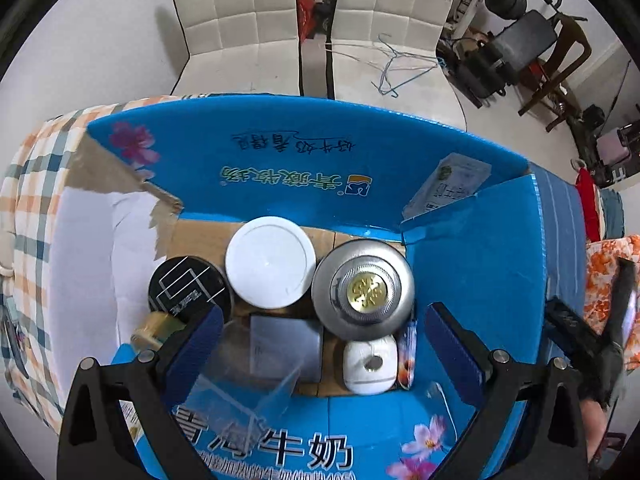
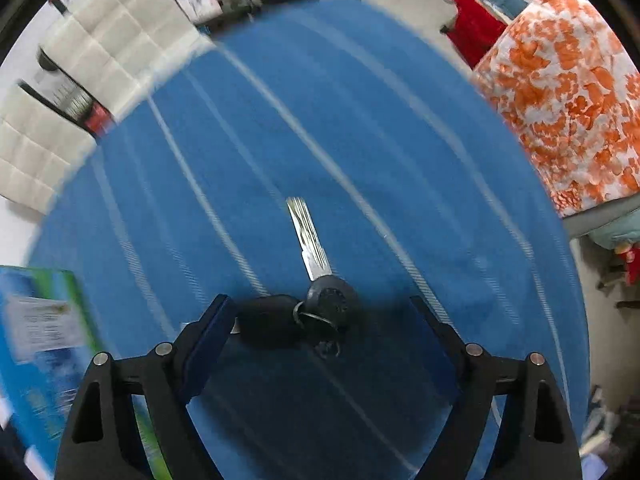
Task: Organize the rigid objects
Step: 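Grasp the car keys on the tablecloth with the right tool, then carry the car keys over the blue box with the right tool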
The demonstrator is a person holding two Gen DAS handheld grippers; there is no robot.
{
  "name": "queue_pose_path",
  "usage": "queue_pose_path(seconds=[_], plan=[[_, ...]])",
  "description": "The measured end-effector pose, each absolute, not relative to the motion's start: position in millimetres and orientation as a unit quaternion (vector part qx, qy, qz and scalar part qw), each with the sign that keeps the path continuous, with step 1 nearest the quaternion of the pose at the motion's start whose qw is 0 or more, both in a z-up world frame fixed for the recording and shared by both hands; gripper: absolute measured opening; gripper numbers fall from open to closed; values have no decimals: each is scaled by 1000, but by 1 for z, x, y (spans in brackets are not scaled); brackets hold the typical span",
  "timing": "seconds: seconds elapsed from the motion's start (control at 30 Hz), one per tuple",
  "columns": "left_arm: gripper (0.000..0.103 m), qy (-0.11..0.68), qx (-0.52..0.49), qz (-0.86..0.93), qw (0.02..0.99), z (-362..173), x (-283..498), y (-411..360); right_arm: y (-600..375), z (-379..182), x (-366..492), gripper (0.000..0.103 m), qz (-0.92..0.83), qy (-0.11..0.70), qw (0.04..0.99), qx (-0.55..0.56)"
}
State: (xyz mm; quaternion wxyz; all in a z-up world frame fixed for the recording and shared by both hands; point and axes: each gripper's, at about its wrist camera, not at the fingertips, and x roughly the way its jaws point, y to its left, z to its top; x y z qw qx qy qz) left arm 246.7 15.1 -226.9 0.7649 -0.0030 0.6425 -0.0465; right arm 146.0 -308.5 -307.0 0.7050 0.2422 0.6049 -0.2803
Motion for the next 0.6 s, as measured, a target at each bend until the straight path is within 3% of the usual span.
queue_pose_path(seconds=[0.1, 0.2, 0.6], plan=[[103, 648, 11, -51, 760, -233, 248, 10, -297, -307, 150, 79, -290, 593, 722, 208], [103, 652, 18, -56, 756, -236, 245, 10, -281, -302, 152, 30, -272, 598, 731, 183], [103, 641, 11, -74, 764, -213, 227, 23, -262, -266, 127, 29, -236, 580, 749, 216]])
